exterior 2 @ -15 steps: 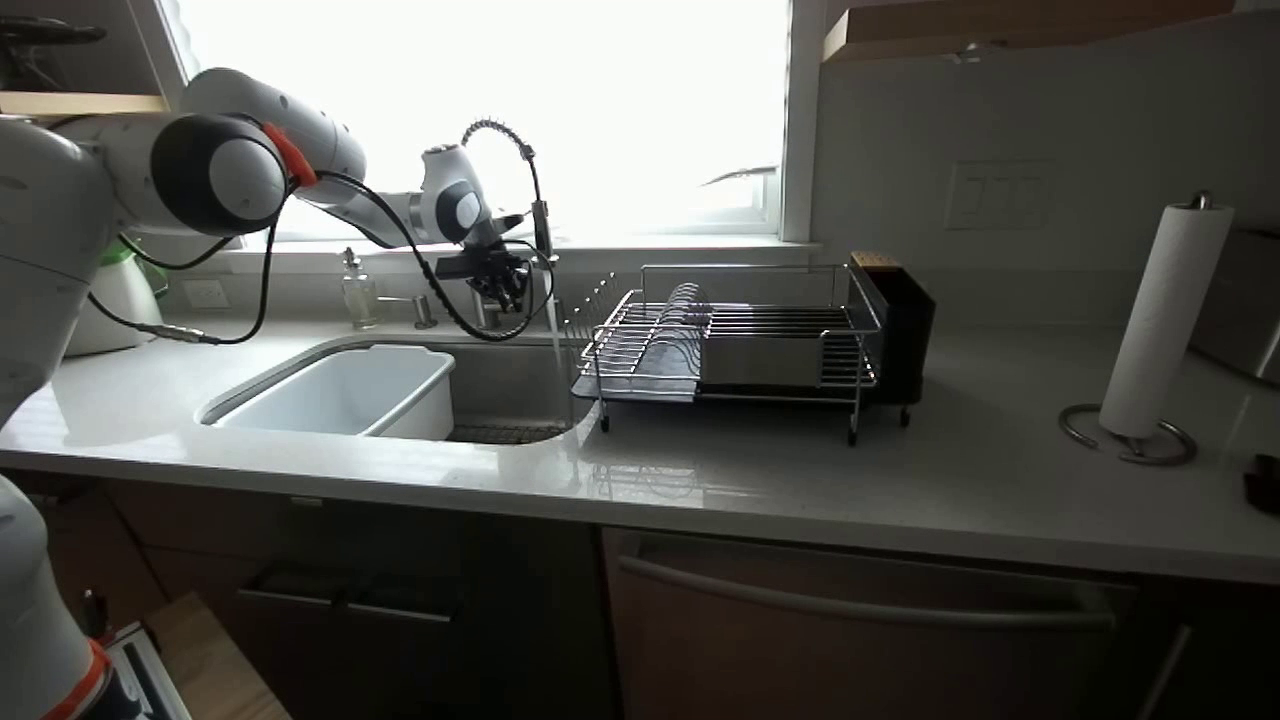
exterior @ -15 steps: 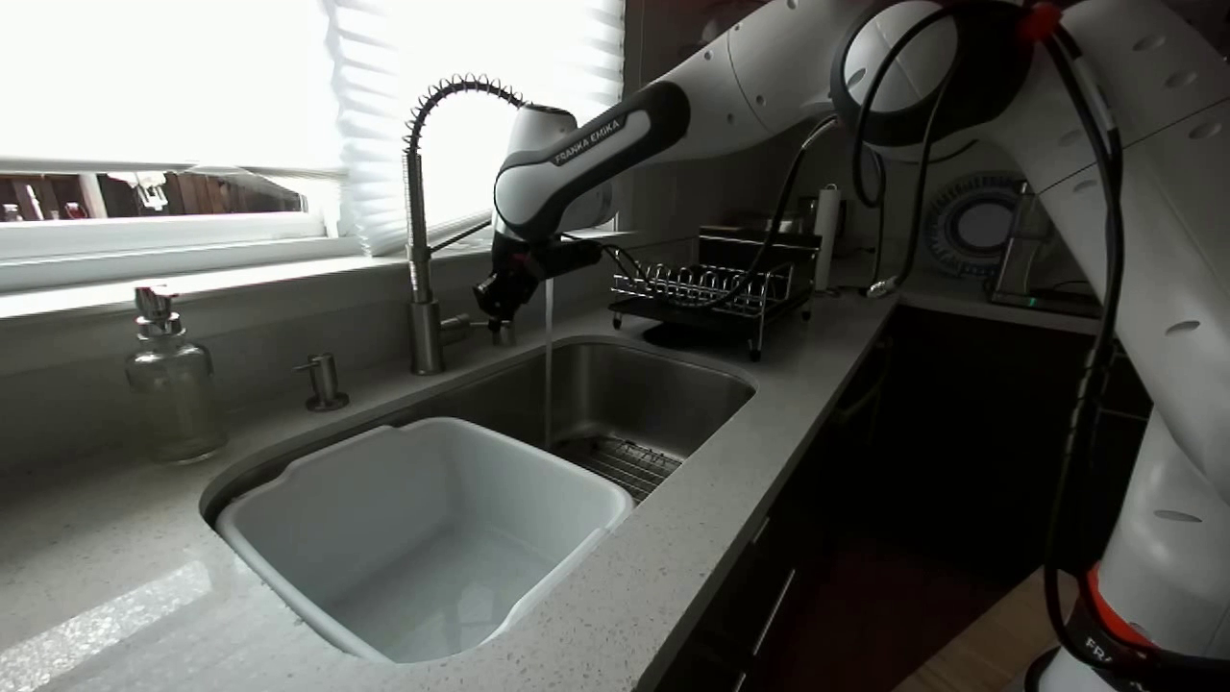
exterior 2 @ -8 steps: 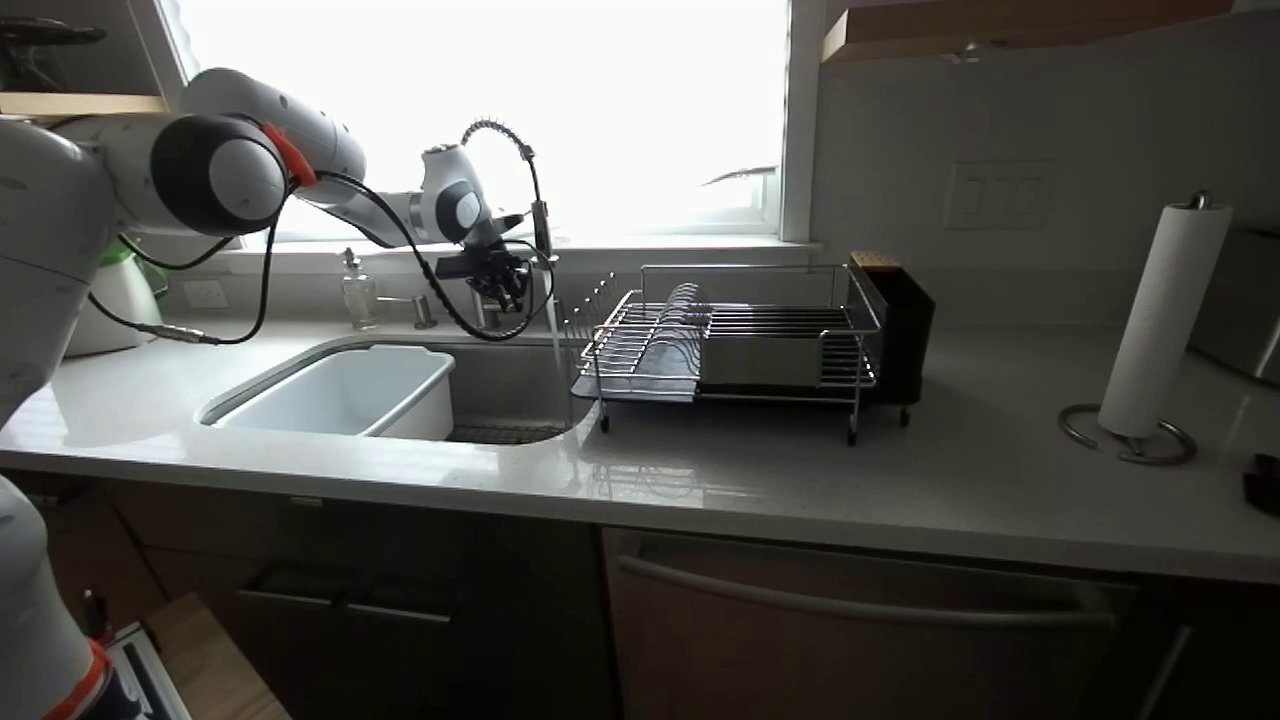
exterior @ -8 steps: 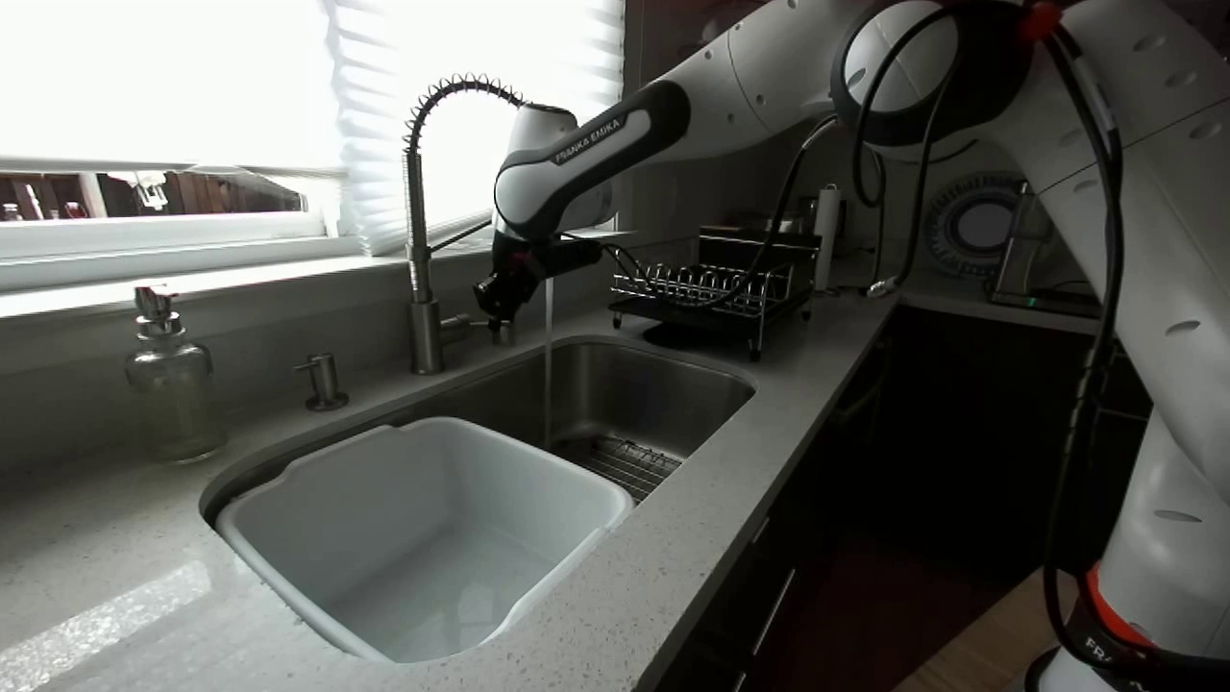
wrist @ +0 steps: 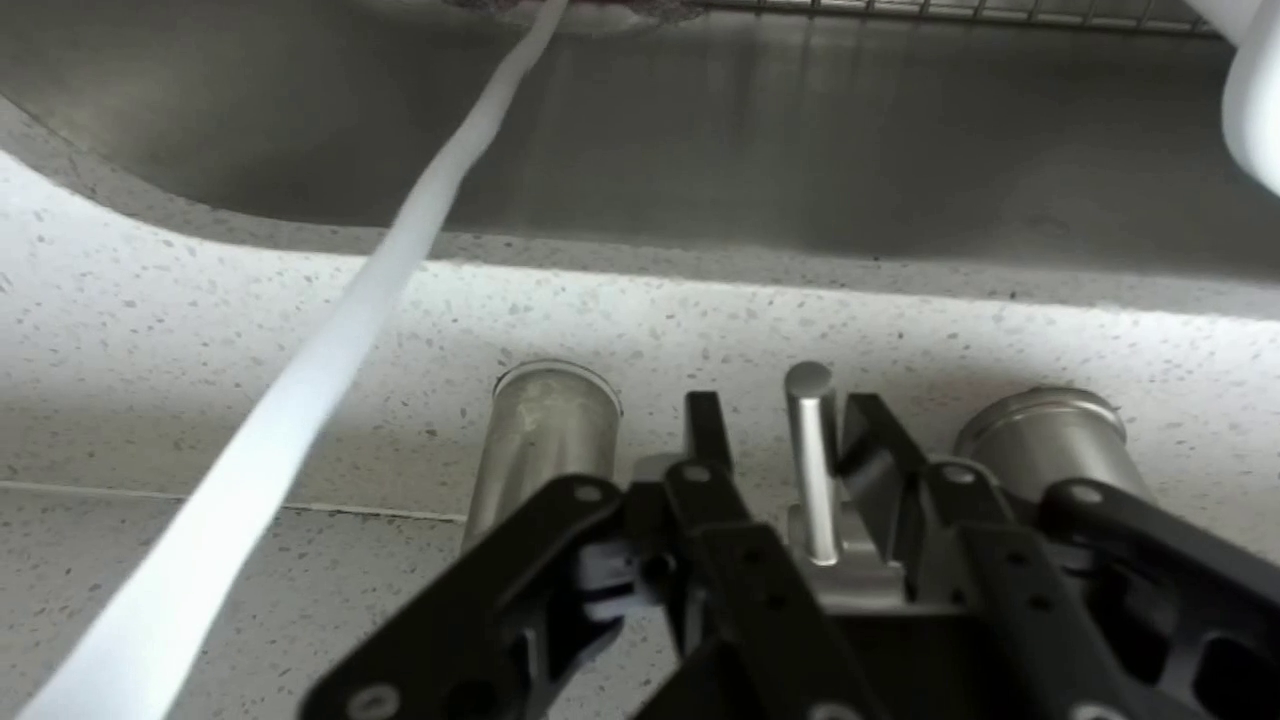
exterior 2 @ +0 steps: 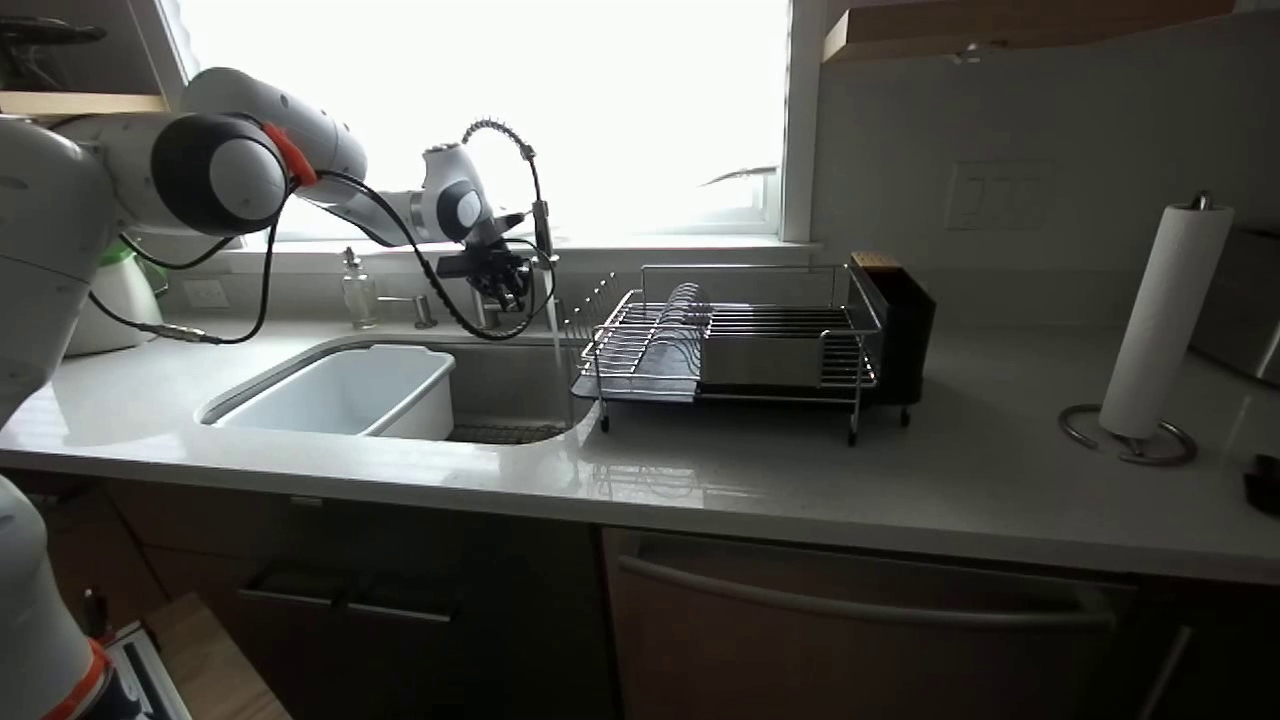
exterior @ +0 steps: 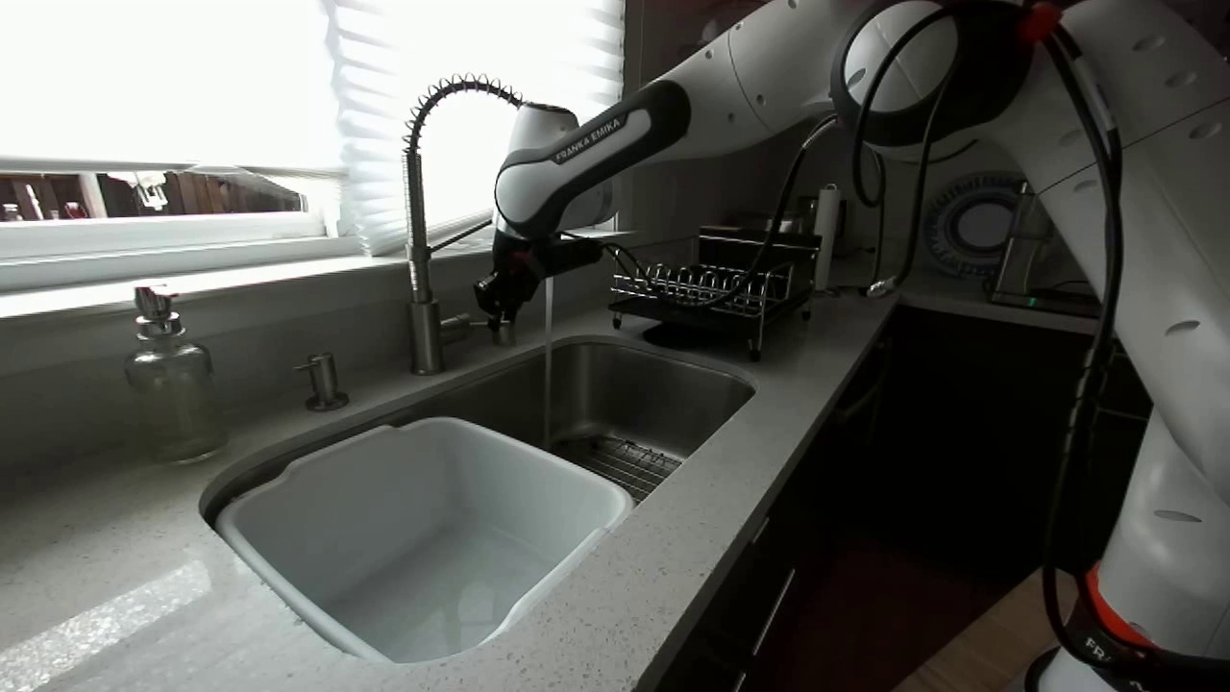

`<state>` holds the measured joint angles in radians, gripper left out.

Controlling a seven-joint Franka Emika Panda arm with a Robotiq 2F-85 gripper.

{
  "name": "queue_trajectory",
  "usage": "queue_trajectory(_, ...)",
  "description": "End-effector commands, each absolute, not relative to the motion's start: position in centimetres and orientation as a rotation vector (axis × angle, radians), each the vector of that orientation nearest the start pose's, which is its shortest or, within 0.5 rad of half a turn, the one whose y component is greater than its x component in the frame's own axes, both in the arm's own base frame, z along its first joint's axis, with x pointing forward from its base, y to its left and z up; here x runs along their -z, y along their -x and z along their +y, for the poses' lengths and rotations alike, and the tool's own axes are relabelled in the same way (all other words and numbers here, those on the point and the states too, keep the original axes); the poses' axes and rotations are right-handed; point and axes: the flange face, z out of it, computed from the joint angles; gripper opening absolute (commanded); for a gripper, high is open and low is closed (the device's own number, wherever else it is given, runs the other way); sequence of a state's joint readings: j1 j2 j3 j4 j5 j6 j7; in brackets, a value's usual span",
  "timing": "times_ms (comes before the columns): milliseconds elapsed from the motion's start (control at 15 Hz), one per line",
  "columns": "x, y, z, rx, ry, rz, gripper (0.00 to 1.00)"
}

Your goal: Open the tap using the faucet

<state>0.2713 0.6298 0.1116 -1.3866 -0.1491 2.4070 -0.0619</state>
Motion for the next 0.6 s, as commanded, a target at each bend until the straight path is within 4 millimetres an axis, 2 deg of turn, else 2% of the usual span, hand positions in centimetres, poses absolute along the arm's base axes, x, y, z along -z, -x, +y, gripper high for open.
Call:
queue_trajectory(0, -38.3, -71.0, 26.5, 0.583, 2.98, -0.779, 0.39)
queue_trajectory(67, -38.2, -70.8, 26.8, 0.573, 2.974, -0.784, 0.36)
queue_trajectory(200, -38.0, -70.5, 27.3, 0.546, 2.966, -0.796, 0.25)
queue_trajectory(333, -37.9, -70.1, 27.9, 0.525, 2.958, -0.813, 0.09)
queue_trajectory(400, -37.9, -70.0, 28.0, 0.521, 2.959, -0.819, 0.05)
queue_trajectory(533, -38.1, -69.5, 28.8, 0.496, 2.955, -0.841, 0.05)
